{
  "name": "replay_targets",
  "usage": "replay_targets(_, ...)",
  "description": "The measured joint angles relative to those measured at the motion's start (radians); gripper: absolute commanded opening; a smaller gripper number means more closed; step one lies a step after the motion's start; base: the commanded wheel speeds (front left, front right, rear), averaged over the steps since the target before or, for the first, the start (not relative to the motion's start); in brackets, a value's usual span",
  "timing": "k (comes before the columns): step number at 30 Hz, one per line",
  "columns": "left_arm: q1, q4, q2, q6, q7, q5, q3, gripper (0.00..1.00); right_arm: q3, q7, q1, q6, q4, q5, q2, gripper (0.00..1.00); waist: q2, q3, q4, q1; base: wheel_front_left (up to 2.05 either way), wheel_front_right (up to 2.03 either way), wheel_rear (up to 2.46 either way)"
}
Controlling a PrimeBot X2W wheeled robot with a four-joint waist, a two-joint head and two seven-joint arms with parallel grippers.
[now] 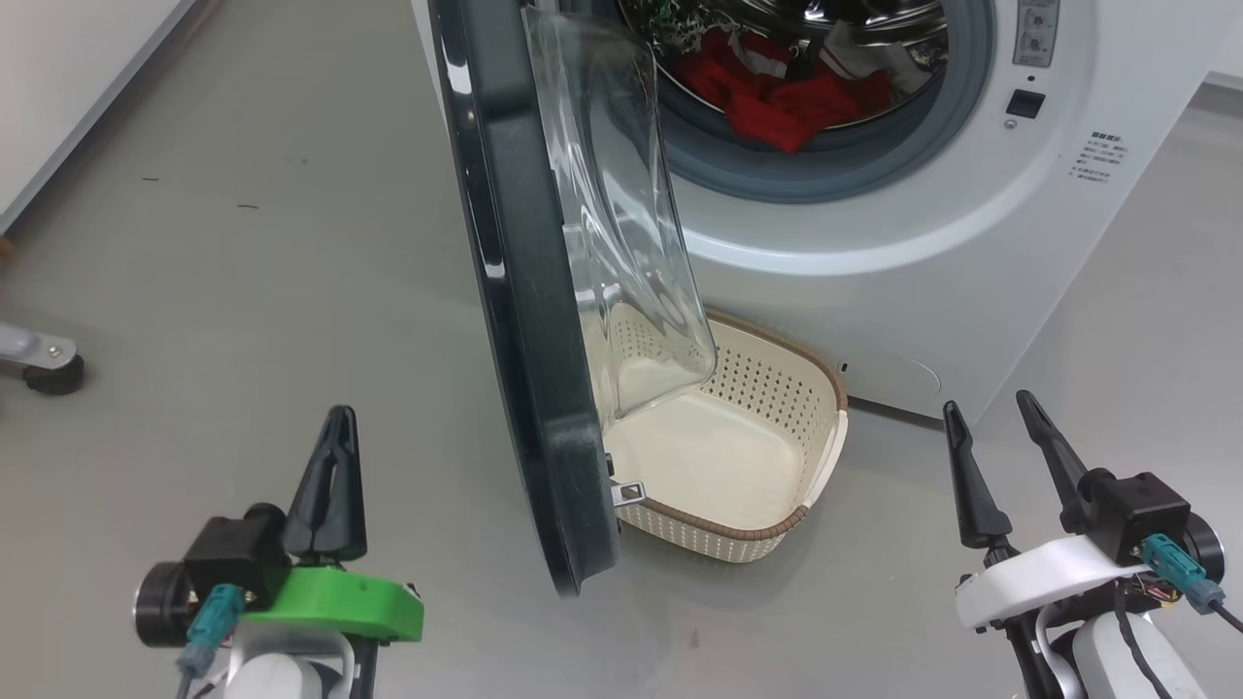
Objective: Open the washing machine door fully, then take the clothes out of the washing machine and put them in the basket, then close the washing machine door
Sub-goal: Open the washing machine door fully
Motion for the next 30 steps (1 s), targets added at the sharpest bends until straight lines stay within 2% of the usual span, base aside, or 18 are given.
replay_targets(9, -0.048, -0.217, 0.0, 0.0, 0.0, 0.038, 0.022, 0.0, -0.021, 0.0, 0.0, 0.008, 0.006, -0.007, 0.01, 1.0, 0.0, -0.004, 0.013, 0.0, 0.0, 0.0, 0.0)
replay_targets(14, -0.078, -0.338, 0.0, -0.015, -0.006, 0.063, -0.004, 0.0, -0.03, 0.0, 0.0, 0.017, 0.012, -0.018, 0.016, 1.0, 0.0, -0.008, 0.018, 0.0, 0.0, 0.0, 0.0)
replay_targets(21, -0.082, -0.455, 0.002, -0.058, -0.006, 0.053, -0.114, 0.0, -0.034, 0.0, 0.0, 0.021, 0.022, -0.029, 0.026, 1.0, 0.0, -0.017, 0.02, 0.0, 0.0, 0.0, 0.0)
replay_targets(26, -0.081, -0.488, 0.004, -0.077, -0.006, 0.027, -0.188, 0.0, -0.032, 0.0, 0.005, 0.03, 0.034, -0.035, 0.036, 1.0, 0.0, -0.03, 0.014, 0.0, 0.0, 0.0, 0.0)
replay_targets(30, -0.072, -0.482, 0.007, -0.118, -0.004, 0.015, -0.277, 0.0, -0.035, 0.0, 0.017, 0.035, 0.035, -0.039, 0.04, 1.0, 0.0, -0.037, 0.008, 0.0, 0.0, 0.0, 0.0)
